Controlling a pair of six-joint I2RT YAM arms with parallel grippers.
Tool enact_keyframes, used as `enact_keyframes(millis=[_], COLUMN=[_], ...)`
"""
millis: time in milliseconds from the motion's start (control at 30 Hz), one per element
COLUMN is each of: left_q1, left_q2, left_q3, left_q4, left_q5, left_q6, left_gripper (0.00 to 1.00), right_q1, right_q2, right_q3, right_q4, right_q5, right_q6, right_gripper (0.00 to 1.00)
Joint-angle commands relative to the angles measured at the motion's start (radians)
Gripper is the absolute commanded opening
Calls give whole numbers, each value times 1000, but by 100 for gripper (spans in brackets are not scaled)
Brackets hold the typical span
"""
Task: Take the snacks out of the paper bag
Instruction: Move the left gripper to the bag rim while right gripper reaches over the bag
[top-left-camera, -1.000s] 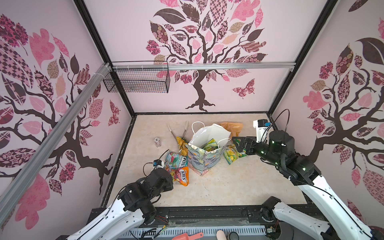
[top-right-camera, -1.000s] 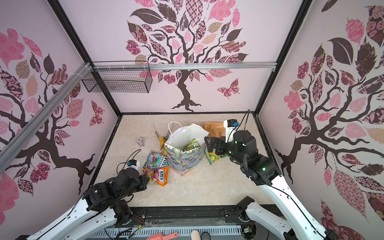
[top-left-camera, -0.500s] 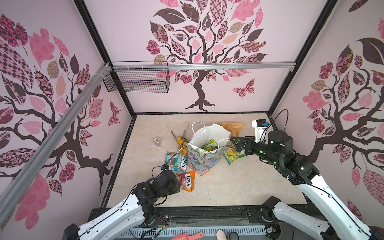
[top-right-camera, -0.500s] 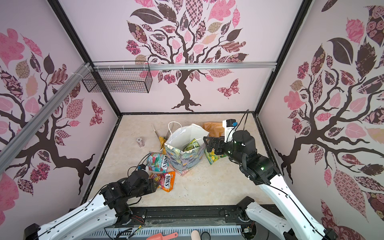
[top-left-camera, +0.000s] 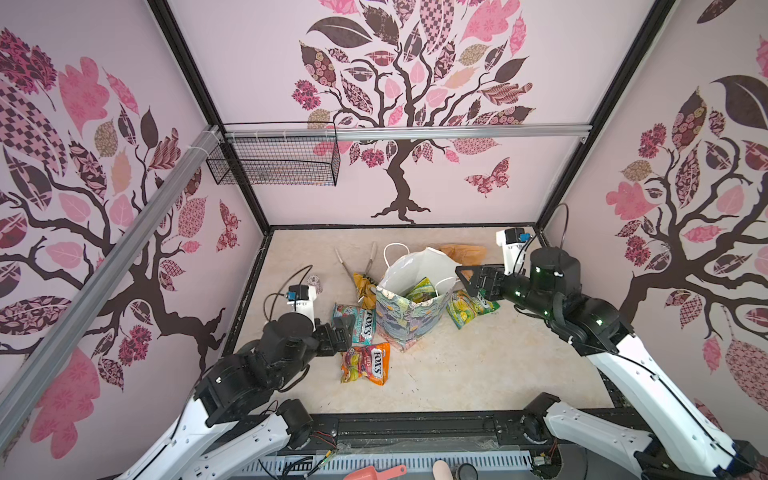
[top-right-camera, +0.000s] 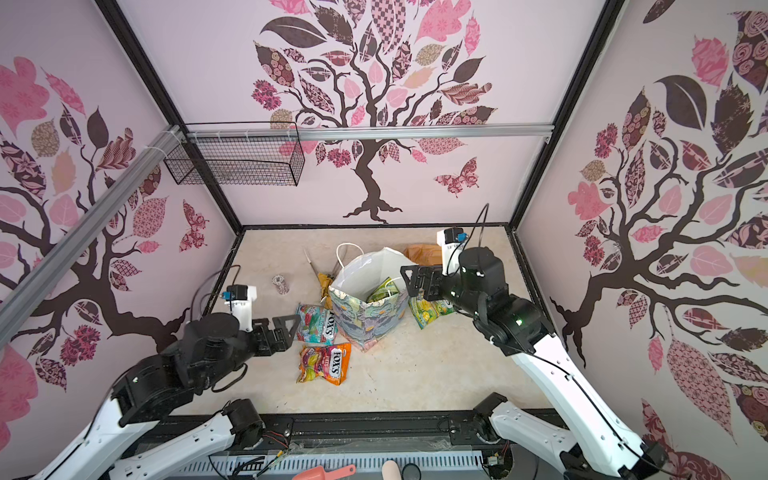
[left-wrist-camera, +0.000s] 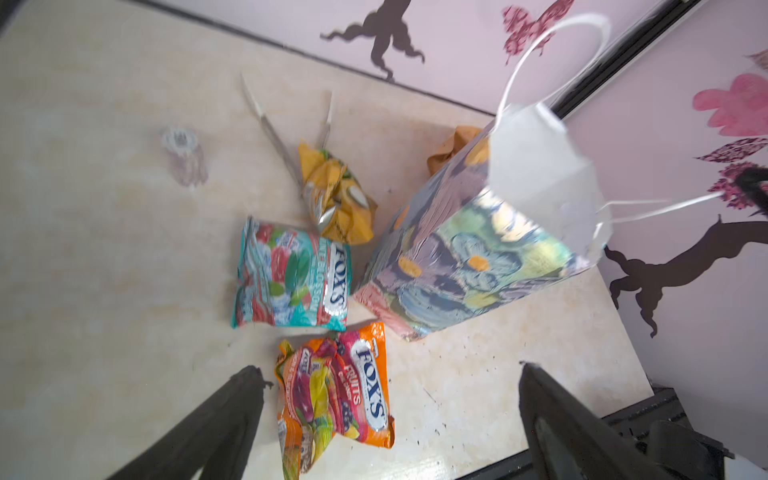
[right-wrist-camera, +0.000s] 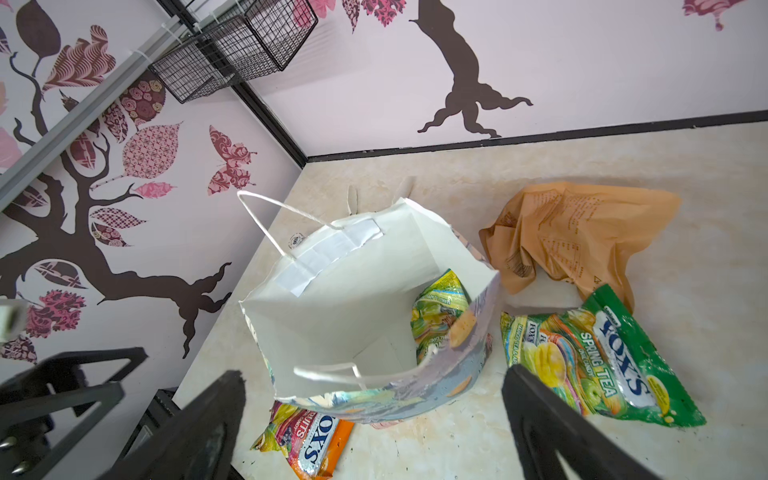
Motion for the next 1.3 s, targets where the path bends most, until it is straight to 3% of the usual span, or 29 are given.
enact_keyframes(millis=[0,100,267,467,533,567,600,700,833,1033,1267], left_q1=[17,83,208,222,317,389,449,525,530,530,509], left_q2=[93,203,343,442,434,418,398,344,358,361,391], left_q3=[140,266,366,354,296,251,192,95,99,79,74], left_q4=[-18,7,118,286,361,423,508,615,562,466,459], left_q5=[-41,39,311,472,662,806,878,944,1036,1013,991], left_q6=[211,309,424,597,582,540,490,445,527,671,681], left_gripper=[98,98,98,98,99,99,98,98,96,94,92], right_q1=[1,2,2,19,43,51,57,59,60,74,79], right_q2=[123,250,430,638,679,695,710,737,753,729,735], right_q3=[143,274,453,613,622,618,611,572,515,381,293], right_q4=[-82,-160,-267,-433,-456,-459,-458,-425,-386,-290,-244], right_q5=[-39,-57,-195,-214,-200,-190,-187,-201,-214,-233,-258], right_q6=[-87,-144,-220,-260,-275,-280,-280,-275,-268,-238,-227], right_gripper=[99,99,100,99,100,100,100,100,99,100,99])
